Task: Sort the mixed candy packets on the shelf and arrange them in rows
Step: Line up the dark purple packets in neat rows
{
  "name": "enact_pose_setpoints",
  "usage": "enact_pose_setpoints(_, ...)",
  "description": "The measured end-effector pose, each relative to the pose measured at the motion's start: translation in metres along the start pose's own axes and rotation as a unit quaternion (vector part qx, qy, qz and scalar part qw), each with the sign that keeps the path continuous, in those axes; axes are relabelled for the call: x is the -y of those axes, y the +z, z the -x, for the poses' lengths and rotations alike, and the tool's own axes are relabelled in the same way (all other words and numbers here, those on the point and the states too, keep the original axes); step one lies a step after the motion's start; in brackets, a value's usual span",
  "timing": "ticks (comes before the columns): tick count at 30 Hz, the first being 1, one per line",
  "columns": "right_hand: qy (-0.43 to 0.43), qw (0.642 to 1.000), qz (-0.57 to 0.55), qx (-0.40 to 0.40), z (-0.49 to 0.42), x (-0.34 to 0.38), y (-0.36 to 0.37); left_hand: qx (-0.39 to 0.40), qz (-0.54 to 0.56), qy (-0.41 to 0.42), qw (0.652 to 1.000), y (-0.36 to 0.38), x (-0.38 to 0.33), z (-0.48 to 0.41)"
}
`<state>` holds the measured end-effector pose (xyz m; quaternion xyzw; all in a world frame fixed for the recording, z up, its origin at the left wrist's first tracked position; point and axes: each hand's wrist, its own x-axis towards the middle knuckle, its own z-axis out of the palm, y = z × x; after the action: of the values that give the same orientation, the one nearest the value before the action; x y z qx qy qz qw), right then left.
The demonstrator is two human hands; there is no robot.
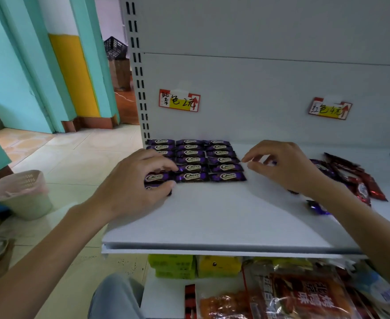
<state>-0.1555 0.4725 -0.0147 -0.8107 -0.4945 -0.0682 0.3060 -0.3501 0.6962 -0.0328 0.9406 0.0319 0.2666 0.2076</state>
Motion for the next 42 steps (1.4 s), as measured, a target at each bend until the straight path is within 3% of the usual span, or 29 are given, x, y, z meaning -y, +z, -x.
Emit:
enact_pose_setpoints(8, 0.101, 0.994, 0.028, -0.035, 0.033, -0.047, -0.06, 0.108, 0.066, 0.102, 0.987, 0.06, -0.083, -0.079)
enact_pose_setpoints(15, 0.143, 0.982, 0.12, -0.002, 0.065, -0.08, -0.082, 0.182, 0.033, 0.109, 0.977, 0.118, -0.127, -0.104)
enact_pose_setpoints(21, 0.137, 0.983, 0.118, 0.04, 0.076, -0.084, -0.085, 0.173, -0.012, 0.089, 0.981, 0.143, -0.145, -0.106)
enact_pose_setpoints(26, 0.076, 0.986, 0.128, 0.076, 0.082, -0.083, -0.088, 0.167, 0.059, 0.078, 0.981, 0.142, -0.145, -0.108)
enact_pose_setpoints(33, 0.034, 0.994, 0.088, 0.05, 0.08, -0.077, -0.083, 0.085, 0.163, 0.006, 0.983, 0.133, -0.133, -0.109)
enact_pose_setpoints(36, 0.032, 0.99, 0.098, 0.1, 0.077, -0.073, -0.08, 0.083, 0.185, -0.021, 0.979, 0.128, -0.126, -0.11)
enact_pose_setpoints(42, 0.067, 0.989, 0.108, 0.074, 0.065, -0.069, -0.074, 0.098, 0.182, -0.04, 0.978, 0.114, -0.118, -0.105)
